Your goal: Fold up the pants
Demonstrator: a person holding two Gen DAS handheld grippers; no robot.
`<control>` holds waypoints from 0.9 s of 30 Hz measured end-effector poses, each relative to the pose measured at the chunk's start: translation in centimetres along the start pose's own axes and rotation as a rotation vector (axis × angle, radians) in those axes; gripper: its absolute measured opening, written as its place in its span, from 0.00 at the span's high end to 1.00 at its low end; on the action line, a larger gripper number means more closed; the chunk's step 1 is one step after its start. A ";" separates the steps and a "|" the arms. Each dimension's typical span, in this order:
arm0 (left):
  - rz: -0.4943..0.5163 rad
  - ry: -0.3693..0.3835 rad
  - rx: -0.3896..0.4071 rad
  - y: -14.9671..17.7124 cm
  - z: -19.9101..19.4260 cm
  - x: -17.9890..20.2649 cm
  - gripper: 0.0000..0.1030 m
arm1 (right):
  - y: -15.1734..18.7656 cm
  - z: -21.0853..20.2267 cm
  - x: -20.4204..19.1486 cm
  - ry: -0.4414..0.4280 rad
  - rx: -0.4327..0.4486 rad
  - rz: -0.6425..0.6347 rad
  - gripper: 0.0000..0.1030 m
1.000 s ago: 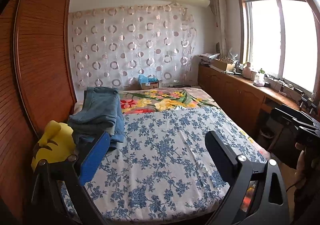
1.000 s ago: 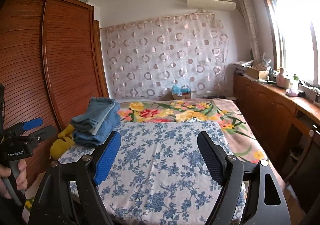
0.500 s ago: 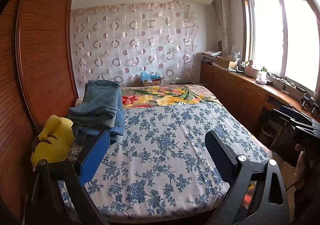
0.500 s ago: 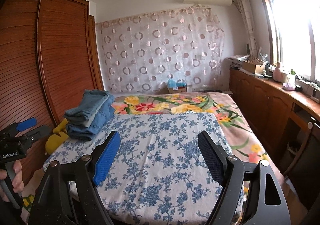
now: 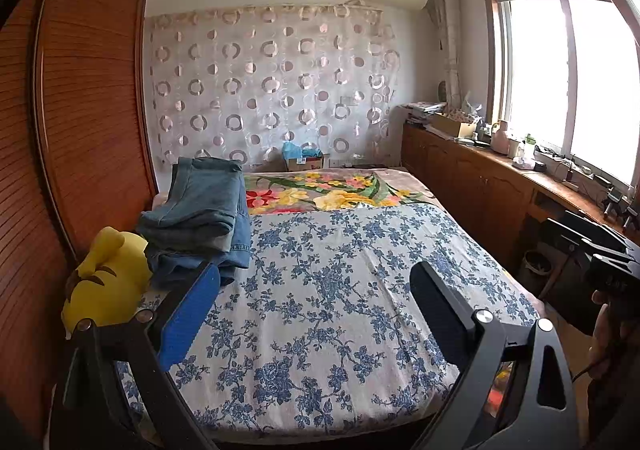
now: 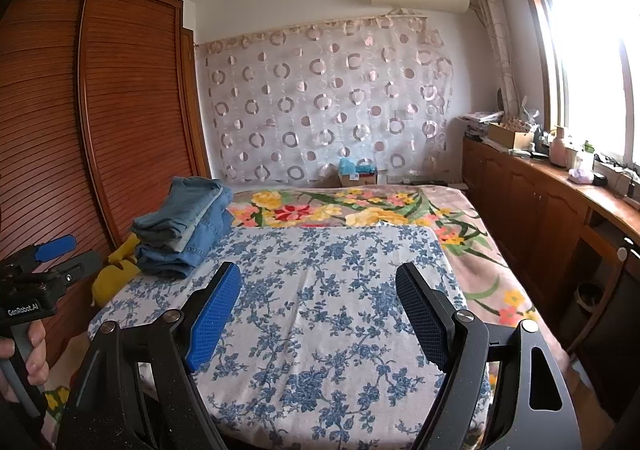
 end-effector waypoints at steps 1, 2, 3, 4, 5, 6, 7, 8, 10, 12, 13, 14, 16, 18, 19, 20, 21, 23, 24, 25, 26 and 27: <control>0.000 0.000 0.000 0.0 0.0 0.0 0.06 | 0.0 0.0 0.0 -0.001 0.000 0.000 0.21; 0.000 0.000 0.000 0.0 0.0 0.0 0.06 | 0.0 -0.1 0.0 -0.002 0.001 0.000 0.21; 0.000 0.000 -0.001 0.0 0.0 0.0 0.06 | 0.0 0.0 0.0 -0.002 0.001 -0.001 0.21; 0.000 0.000 -0.001 0.0 0.0 0.0 0.06 | 0.0 0.0 0.0 -0.002 0.002 -0.002 0.21; 0.000 0.001 -0.001 0.0 0.0 0.0 0.06 | 0.0 0.0 0.0 -0.003 0.002 -0.002 0.21; 0.001 0.001 -0.001 0.0 0.0 0.0 0.06 | 0.0 -0.1 0.0 -0.003 0.003 -0.002 0.21; 0.002 -0.001 -0.001 0.0 0.0 0.0 0.06 | 0.0 -0.1 0.0 -0.003 0.003 -0.003 0.21; 0.002 -0.001 0.000 0.0 -0.1 0.0 0.06 | 0.0 -0.1 0.0 -0.004 0.003 -0.004 0.21; 0.000 0.000 0.000 0.0 -0.1 0.0 0.06 | 0.0 0.0 -0.1 -0.007 0.002 -0.006 0.21; 0.001 -0.001 0.000 -0.1 -0.1 0.0 0.06 | 0.0 0.0 -0.2 -0.006 0.003 -0.008 0.21; 0.001 -0.001 0.000 0.0 -0.1 0.0 0.06 | 0.0 0.0 -0.2 -0.008 0.003 -0.008 0.21; 0.001 -0.001 0.000 0.0 -0.1 0.0 0.06 | 0.0 0.0 -0.2 -0.009 0.004 -0.008 0.21; 0.000 0.001 -0.001 0.0 -0.1 0.0 0.06 | 0.0 0.0 -0.2 -0.010 0.005 -0.008 0.21; 0.000 0.000 0.000 0.0 -0.1 0.0 0.06 | 0.0 0.0 -0.2 -0.010 0.004 -0.009 0.21; 0.001 0.000 -0.001 0.0 -0.1 0.0 0.06 | 0.0 0.0 -0.2 -0.010 0.005 -0.009 0.21; 0.000 0.000 0.000 0.0 -0.1 0.0 0.06 | 0.0 0.0 -0.2 -0.010 0.006 -0.009 0.21; 0.000 0.001 0.000 0.0 -0.1 0.0 0.06 | 0.0 0.0 -0.3 -0.010 0.006 -0.009 0.21; 0.001 -0.001 0.001 0.0 -0.1 0.0 0.06 | 0.0 0.1 -0.3 -0.012 0.006 -0.009 0.21; 0.001 -0.001 0.001 0.0 -0.1 0.0 0.06 | -0.1 0.1 -0.3 -0.013 0.007 -0.009 0.21; 0.000 0.000 0.000 0.0 -0.1 0.0 0.06 | -0.1 0.1 -0.3 -0.013 0.007 -0.009 0.21; 0.000 0.001 0.001 0.0 -0.1 0.0 0.06 | -0.1 0.1 -0.3 -0.013 0.007 -0.009 0.21; 0.000 -0.001 0.000 0.0 -0.1 0.0 0.06 | -0.1 0.1 -0.3 -0.015 0.007 -0.009 0.21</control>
Point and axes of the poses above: each gripper's, at about its wrist camera, not at the fingertips, and z roughly the way its jaws point, x to its right, y to its underside, the point moved 10 cm from there along z, roughly the way its jaws point, and after that the axes turned 4 degrees about x, right-handed, at the moved point
